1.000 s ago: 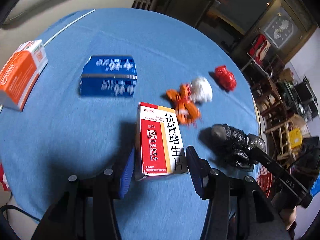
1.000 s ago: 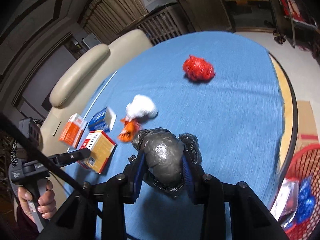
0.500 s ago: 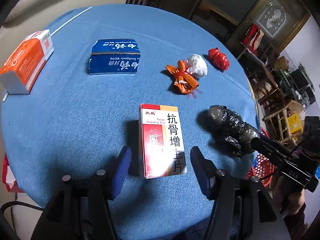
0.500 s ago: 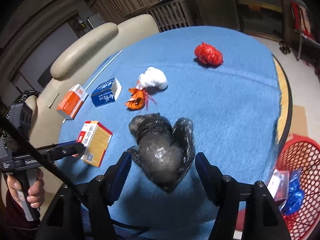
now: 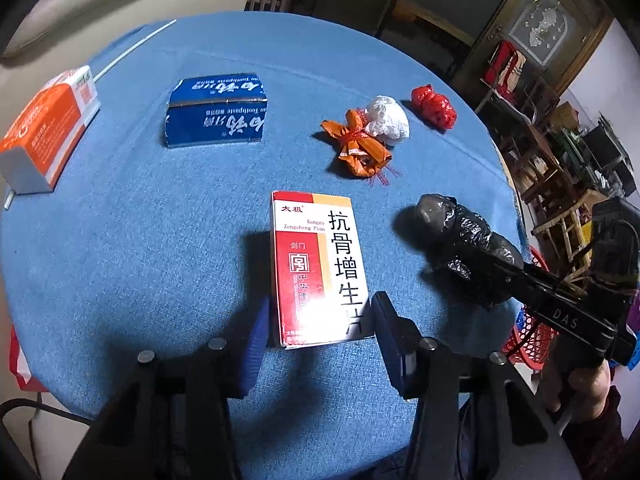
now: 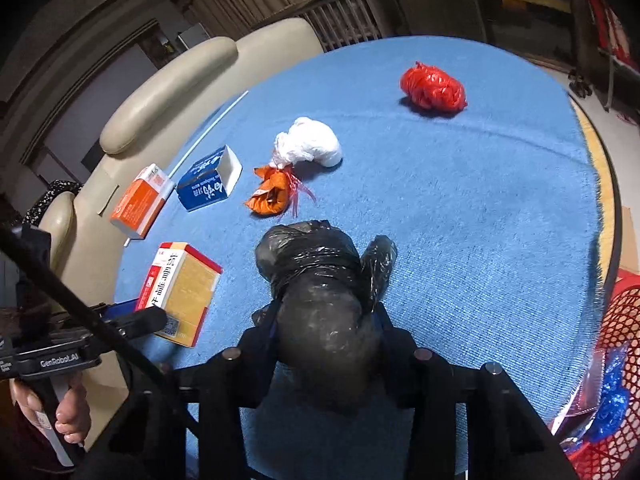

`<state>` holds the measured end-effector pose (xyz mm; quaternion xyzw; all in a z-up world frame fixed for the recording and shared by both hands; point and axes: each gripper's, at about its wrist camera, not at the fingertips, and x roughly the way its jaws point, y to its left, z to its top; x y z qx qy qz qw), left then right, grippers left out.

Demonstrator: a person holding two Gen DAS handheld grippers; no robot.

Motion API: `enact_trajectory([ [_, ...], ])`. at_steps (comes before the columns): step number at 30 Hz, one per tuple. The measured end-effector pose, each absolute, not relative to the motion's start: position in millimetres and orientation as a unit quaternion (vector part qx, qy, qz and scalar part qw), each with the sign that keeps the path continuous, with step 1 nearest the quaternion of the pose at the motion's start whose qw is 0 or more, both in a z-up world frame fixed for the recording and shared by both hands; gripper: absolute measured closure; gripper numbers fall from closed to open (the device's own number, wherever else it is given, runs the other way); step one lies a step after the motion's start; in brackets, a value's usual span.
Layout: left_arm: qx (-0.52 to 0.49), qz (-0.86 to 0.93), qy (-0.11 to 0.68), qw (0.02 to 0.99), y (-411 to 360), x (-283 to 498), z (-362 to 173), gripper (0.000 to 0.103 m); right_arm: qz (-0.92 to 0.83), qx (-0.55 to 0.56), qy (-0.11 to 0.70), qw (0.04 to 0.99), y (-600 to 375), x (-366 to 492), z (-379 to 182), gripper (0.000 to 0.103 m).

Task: Collect trash
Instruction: 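Grasp the red-white medicine box with the left tool while the right tool holds the black bag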

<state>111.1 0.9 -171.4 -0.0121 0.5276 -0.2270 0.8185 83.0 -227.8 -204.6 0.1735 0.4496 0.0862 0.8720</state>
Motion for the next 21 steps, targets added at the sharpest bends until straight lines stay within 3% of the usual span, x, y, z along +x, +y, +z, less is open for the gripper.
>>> enact_trajectory([
  [17, 0.073, -0.223, 0.454, 0.86, -31.2, 81.5, -117.3, 0.052, 0.079, 0.202, 0.374, 0.902, -249.1, 37.8, -156.8, 0.062],
  [18, 0.078, -0.224, 0.448, 0.862, -33.3, 79.0, -114.2, 0.061, 0.079, 0.204, 0.37, 0.903, -250.7, 35.2, -154.5, 0.062],
  [19, 0.083, -0.227, 0.444, 0.863, -35.4, 76.5, -111.4, 0.077, 0.08, 0.207, 0.367, 0.903, -251.9, 32.6, -153.1, 0.062],
  [21, 0.089, -0.234, 0.445, 0.86, -40.5, 73.5, -108.5, 0.08, 0.078, 0.209, 0.362, 0.905, -254.4, 28.0, -150.7, 0.062],
])
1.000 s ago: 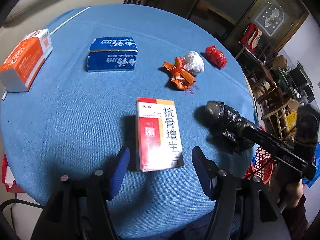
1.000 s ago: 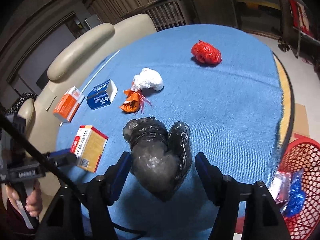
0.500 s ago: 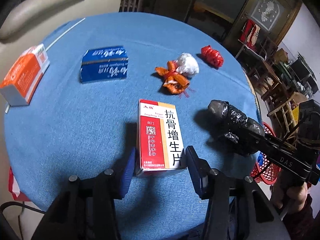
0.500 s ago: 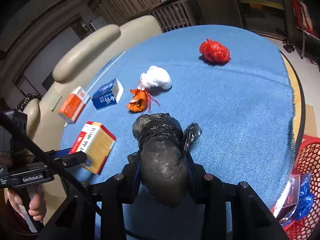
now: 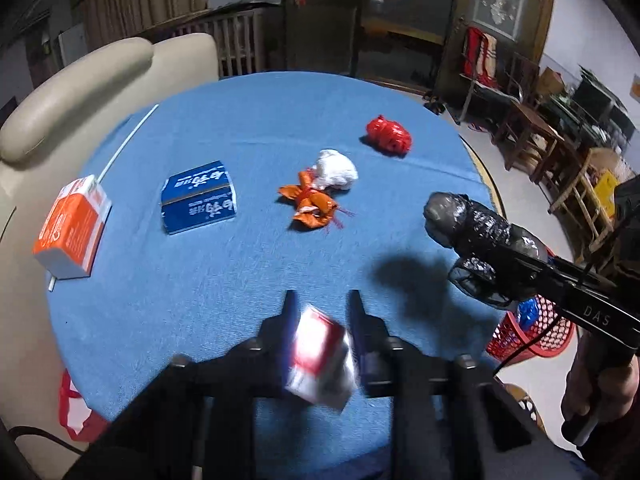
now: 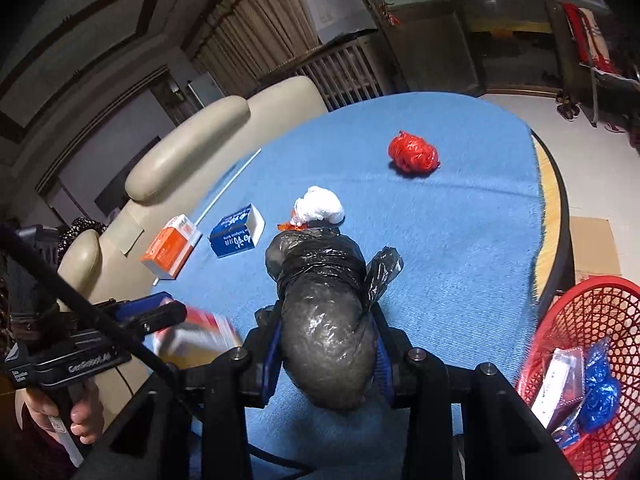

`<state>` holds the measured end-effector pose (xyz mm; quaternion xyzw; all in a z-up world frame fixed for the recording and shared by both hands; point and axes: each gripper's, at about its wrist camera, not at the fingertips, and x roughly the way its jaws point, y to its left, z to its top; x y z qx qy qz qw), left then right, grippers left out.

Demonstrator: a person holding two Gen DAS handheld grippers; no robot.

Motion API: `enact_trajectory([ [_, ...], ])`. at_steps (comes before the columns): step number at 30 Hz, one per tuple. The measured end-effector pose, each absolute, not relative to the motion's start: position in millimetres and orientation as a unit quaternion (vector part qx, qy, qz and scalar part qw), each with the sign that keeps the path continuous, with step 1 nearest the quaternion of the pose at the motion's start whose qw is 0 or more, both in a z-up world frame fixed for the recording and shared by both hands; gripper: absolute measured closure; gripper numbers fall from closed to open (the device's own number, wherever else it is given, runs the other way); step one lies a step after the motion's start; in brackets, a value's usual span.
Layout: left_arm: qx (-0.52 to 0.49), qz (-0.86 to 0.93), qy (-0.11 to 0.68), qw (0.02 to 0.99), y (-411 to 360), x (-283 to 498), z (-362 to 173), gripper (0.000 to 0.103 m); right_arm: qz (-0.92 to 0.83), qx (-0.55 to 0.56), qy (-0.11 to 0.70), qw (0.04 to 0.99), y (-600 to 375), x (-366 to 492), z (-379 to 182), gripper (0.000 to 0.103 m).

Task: Collect trash
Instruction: 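Grasp the red-white medicine box with the left tool while the right tool holds the black bag, then carry the black bag and red-white box over the red wastebasket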

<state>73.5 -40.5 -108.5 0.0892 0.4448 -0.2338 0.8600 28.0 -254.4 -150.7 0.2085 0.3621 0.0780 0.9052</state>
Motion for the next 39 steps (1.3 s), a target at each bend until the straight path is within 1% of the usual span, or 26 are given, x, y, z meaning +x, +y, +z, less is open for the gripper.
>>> enact_trajectory([
  [4, 0.097, -0.234, 0.444, 0.859, -47.0, 73.1, -113.8, 0.08, 0.076, 0.212, 0.359, 0.906, -258.3, 22.0, -149.5, 0.062],
  [8, 0.074, -0.235, 0.444, 0.862, -39.8, 77.4, -118.2, 0.079, 0.075, 0.213, 0.36, 0.905, -261.5, 18.2, -151.1, 0.062],
  [9, 0.065, -0.241, 0.446, 0.86, -37.6, 78.2, -117.1, 0.075, 0.074, 0.215, 0.361, 0.905, -263.3, 17.3, -151.9, 0.062],
  [10, 0.055, -0.244, 0.446, 0.859, -34.0, 79.7, -116.0, 0.062, 0.074, 0.219, 0.362, 0.903, -265.3, 16.9, -153.1, 0.062],
  [11, 0.049, -0.244, 0.443, 0.861, -31.8, 80.7, -115.3, 0.054, 0.074, 0.223, 0.363, 0.902, -267.1, 16.6, -154.4, 0.062],
  [12, 0.042, -0.24, 0.438, 0.865, -27.6, 82.4, -114.8, 0.04, 0.074, 0.227, 0.363, 0.901, -269.0, 15.9, -155.6, 0.062],
  [13, 0.037, -0.235, 0.435, 0.869, -23.8, 84.4, -114.9, 0.038, 0.074, 0.23, 0.364, 0.9, -270.0, 15.6, -156.7, 0.062],
  [17, 0.01, -0.235, 0.45, 0.862, -9.3, 92.1, -119.2, 0.038, 0.073, 0.234, 0.367, 0.897, -271.3, 14.9, -160.2, 0.062],
  [20, 0.016, -0.237, 0.444, 0.864, -3.8, 84.5, -117.5, 0.038, 0.074, 0.236, 0.368, 0.896, -271.4, 15.0, -161.1, 0.062],
  [21, 0.02, -0.24, 0.442, 0.864, -3.6, 81.3, -116.8, 0.036, 0.075, 0.235, 0.368, 0.896, -271.1, 15.5, -161.0, 0.062],
  [24, 0.03, -0.254, 0.432, 0.865, -6.3, 68.6, -116.0, 0.026, 0.078, 0.232, 0.368, 0.897, -268.0, 15.8, -160.5, 0.062],
  [30, 0.06, -0.259, 0.44, 0.858, -19.1, 63.8, -130.3, 0.025, 0.084, 0.227, 0.372, 0.896, -261.7, 17.0, -160.3, 0.062],
  [37, 0.068, -0.252, 0.44, 0.859, -20.4, 68.8, -143.0, 0.025, 0.083, 0.233, 0.374, 0.894, -263.5, 17.2, -162.7, 0.062],
  [38, 0.069, -0.253, 0.44, 0.859, -20.6, 69.5, -143.5, 0.03, 0.083, 0.233, 0.375, 0.893, -263.3, 17.5, -163.1, 0.062],
  [39, 0.069, -0.254, 0.442, 0.858, -20.7, 70.1, -144.3, 0.042, 0.084, 0.234, 0.376, 0.893, -263.1, 17.6, -163.6, 0.062],
])
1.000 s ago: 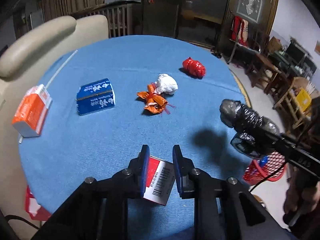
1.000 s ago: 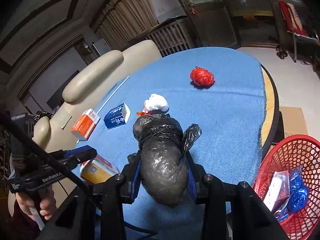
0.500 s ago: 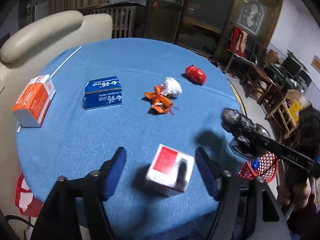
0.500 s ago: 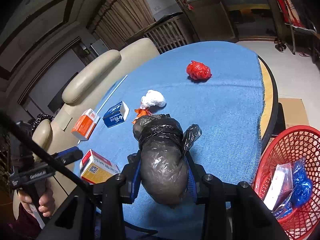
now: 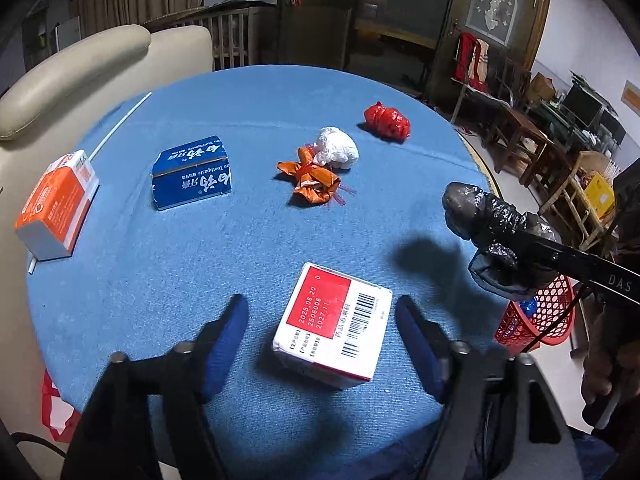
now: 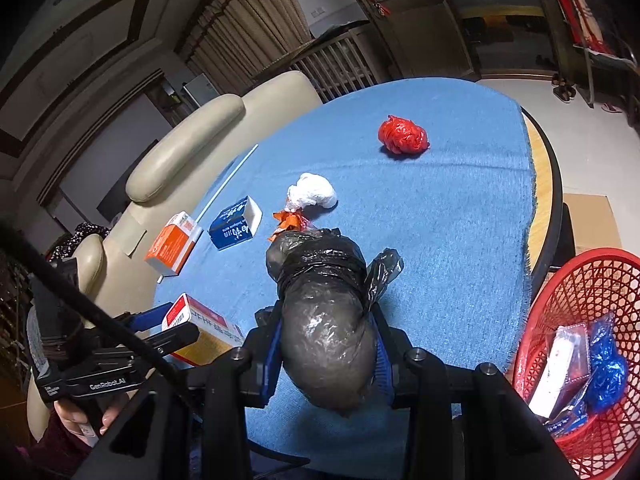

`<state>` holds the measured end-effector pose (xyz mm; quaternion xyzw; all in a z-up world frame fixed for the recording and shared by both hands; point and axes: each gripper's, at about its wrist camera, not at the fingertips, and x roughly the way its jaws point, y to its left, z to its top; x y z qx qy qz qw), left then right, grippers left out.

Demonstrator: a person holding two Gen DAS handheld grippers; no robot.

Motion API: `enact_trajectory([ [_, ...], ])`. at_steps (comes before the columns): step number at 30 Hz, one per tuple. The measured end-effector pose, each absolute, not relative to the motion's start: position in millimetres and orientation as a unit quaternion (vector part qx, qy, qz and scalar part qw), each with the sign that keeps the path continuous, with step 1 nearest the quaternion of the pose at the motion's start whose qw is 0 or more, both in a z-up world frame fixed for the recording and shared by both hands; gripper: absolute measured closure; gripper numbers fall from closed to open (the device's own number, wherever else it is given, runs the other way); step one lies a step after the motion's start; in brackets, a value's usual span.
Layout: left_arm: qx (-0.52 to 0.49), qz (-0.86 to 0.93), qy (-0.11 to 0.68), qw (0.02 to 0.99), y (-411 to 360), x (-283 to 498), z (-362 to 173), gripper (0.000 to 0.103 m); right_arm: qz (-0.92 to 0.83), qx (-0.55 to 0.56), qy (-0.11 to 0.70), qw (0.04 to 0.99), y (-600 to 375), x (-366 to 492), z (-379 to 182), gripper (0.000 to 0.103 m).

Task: Collect trash
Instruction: 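Carry the black bag and red-white box over the red wastebasket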

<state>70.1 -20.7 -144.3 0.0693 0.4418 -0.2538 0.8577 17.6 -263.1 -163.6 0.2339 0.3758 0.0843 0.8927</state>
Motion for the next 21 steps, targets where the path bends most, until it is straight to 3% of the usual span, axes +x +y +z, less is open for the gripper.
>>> enact_trajectory([
  [1, 0.069, -0.257, 0.448, 0.854, -21.0, 71.6, -146.0, 0.049, 0.085, 0.234, 0.376, 0.893, -262.7, 17.8, -163.8, 0.062],
  [3, 0.062, -0.259, 0.452, 0.851, -19.9, 72.8, -147.4, 0.05, 0.086, 0.232, 0.376, 0.893, -261.2, 17.7, -163.7, 0.062],
  [21, 0.114, -0.224, 0.41, 0.877, -44.8, 58.1, -107.4, 0.051, 0.087, 0.228, 0.35, 0.905, -267.0, 3.7, -146.8, 0.062],
])
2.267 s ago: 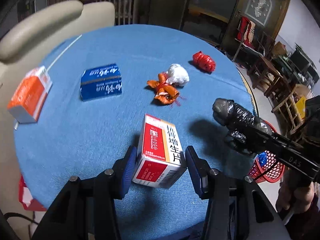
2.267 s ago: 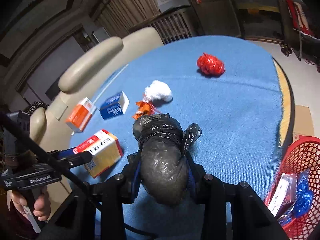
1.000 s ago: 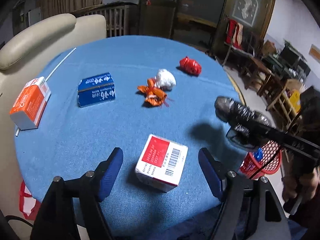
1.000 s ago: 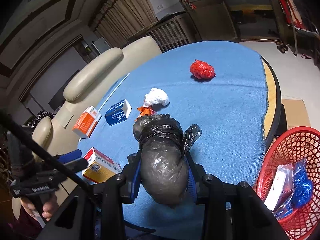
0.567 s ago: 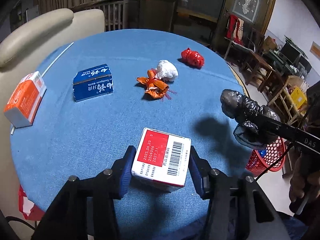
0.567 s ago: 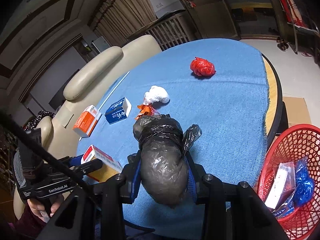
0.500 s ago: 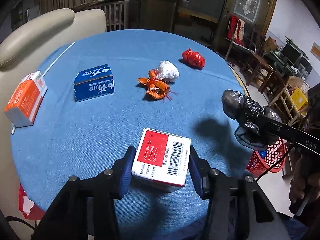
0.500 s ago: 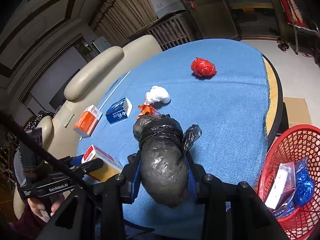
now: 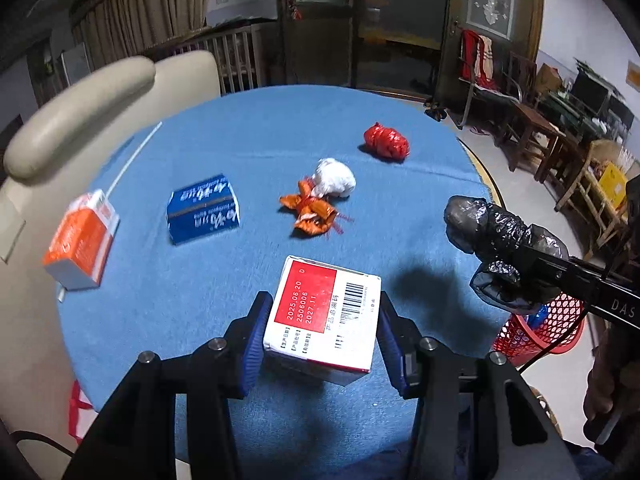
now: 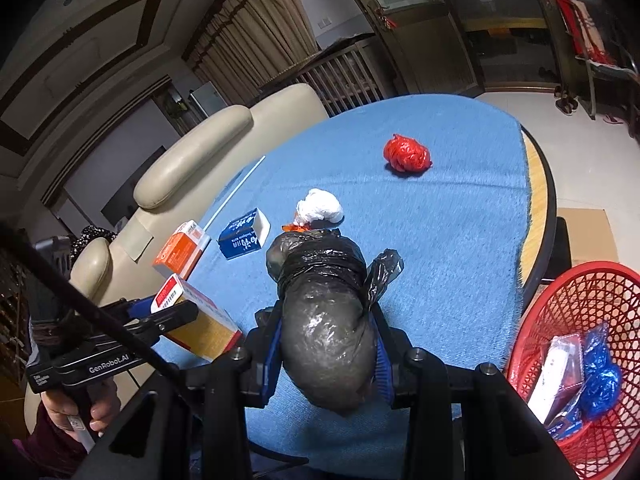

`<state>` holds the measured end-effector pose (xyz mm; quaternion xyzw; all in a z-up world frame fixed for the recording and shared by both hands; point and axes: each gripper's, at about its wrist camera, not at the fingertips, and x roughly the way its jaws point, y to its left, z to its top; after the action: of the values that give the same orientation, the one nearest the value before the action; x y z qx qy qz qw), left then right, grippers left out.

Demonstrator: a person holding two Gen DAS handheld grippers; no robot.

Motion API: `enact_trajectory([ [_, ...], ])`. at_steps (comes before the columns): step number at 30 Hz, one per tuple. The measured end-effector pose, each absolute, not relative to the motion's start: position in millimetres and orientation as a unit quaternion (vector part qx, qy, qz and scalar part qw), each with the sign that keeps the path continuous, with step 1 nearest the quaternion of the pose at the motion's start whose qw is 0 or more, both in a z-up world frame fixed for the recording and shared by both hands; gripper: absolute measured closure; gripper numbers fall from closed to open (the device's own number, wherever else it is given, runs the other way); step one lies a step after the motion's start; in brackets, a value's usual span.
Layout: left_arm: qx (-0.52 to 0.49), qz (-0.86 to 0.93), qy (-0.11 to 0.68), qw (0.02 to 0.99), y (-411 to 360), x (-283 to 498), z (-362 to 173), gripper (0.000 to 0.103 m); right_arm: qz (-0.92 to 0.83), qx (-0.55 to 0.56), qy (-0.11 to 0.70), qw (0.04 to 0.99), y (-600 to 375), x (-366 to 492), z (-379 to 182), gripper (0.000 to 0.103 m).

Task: Collect trash
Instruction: 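Carry the black bag and red-white box over the red wastebasket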

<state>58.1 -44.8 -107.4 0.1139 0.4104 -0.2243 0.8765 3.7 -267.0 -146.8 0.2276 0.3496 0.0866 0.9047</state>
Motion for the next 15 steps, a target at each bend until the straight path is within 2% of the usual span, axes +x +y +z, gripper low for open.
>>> enact_trajectory([
  [15, 0.162, -0.229, 0.372, 0.885, -87.1, 35.8, -79.4, 0.051, 0.065, 0.236, 0.315, 0.917, -295.4, -34.4, -131.5, 0.062],
])
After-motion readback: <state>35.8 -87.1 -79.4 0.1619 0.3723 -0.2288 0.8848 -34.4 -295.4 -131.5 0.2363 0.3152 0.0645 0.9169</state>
